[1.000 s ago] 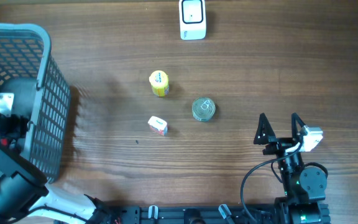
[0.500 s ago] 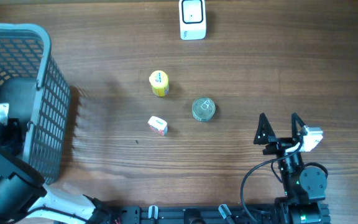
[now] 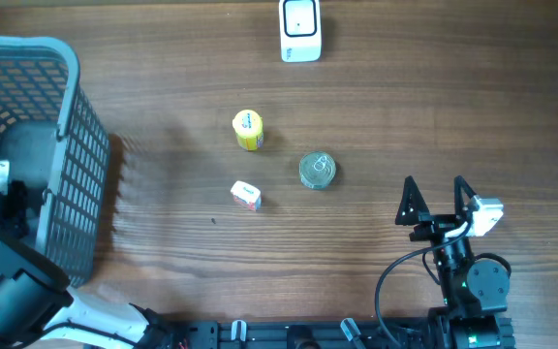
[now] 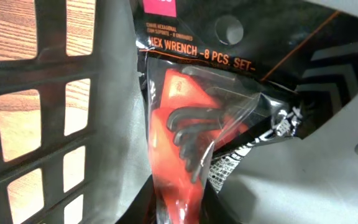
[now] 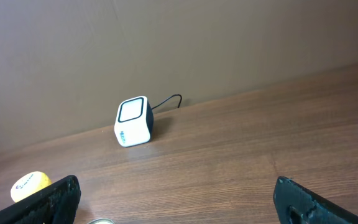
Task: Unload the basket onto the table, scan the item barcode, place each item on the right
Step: 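Reach into the basket and grasp the orange hex wrench set package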
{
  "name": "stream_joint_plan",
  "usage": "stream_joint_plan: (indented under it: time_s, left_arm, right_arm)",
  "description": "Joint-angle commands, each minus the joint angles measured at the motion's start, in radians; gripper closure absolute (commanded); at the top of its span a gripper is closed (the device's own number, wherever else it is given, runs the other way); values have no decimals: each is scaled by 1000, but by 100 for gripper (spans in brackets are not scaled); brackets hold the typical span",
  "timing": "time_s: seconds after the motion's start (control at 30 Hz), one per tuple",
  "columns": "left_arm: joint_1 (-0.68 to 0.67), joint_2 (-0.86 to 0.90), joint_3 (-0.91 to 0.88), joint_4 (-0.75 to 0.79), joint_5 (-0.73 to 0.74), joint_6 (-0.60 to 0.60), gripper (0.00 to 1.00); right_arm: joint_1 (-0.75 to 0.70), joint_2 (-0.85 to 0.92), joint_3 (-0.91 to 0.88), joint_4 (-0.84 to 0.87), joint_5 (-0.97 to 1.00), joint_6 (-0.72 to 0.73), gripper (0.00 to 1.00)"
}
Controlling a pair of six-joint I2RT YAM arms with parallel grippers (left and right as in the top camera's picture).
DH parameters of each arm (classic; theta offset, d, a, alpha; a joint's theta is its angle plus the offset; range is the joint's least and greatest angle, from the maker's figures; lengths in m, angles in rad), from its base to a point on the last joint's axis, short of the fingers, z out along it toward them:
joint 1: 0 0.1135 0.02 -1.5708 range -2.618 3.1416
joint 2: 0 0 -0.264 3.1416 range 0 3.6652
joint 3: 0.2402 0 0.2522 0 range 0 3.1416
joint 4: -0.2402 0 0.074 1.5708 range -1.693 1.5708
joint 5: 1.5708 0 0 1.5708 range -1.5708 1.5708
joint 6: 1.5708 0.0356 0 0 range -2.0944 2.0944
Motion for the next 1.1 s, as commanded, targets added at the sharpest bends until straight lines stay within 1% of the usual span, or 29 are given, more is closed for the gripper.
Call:
stream_joint_plan:
  time_s: [0.0,0.1,0.2,0.3,0.33,0.4,0.47,0.57,0.67,0.8,0.9,0.93,1.0,1.07]
  left_arm:
    - [5,19,-13,16,10,0,96]
    - [5,19,-13,26,10,-17,96]
    - [1,19,-13,75,11,-105,96]
    - [-34,17,-13,106,26,-221,96]
    - [-52,14,-12,109,30,-249,96]
    - [-98,6,-12,120,31,-266,96]
    - [-167,-7,-10,127,37,-293,96]
    - [-236,-31,-10,133,36,-411,96]
    - [-246,-55,-10,122,37,-526,96]
    - [-246,-113,-10,119,45,-570,96]
    - [-246,-217,-10,118,211,-604,96]
    - [-246,-261,-10,114,245,-635,96]
    - [-246,-328,-10,85,297,-660,96]
    - [-246,-426,-10,48,351,-722,96]
  right_arm:
    - [5,-3,-1,3,-5,-18,0]
    - [5,-3,-1,3,-5,-18,0]
    - [5,-3,-1,3,-5,-18,0]
    - [5,-3,-1,3,-5,-17,0]
    - [5,-3,-1,3,-5,-18,0]
    - [5,-3,-1,3,-5,-17,0]
    - [5,-3,-1,3,-5,-18,0]
    - [5,-3,-1,3,-5,-18,0]
    - [5,-3,-1,3,-5,-18,0]
    - [5,-3,-1,3,-5,-17,0]
    - [5,-3,-1,3,-5,-17,0]
    - [5,-3,-1,3,-5,-18,0]
    - [5,-3,-1,3,-5,-17,0]
    - [5,-3,-1,3,-5,-18,1]
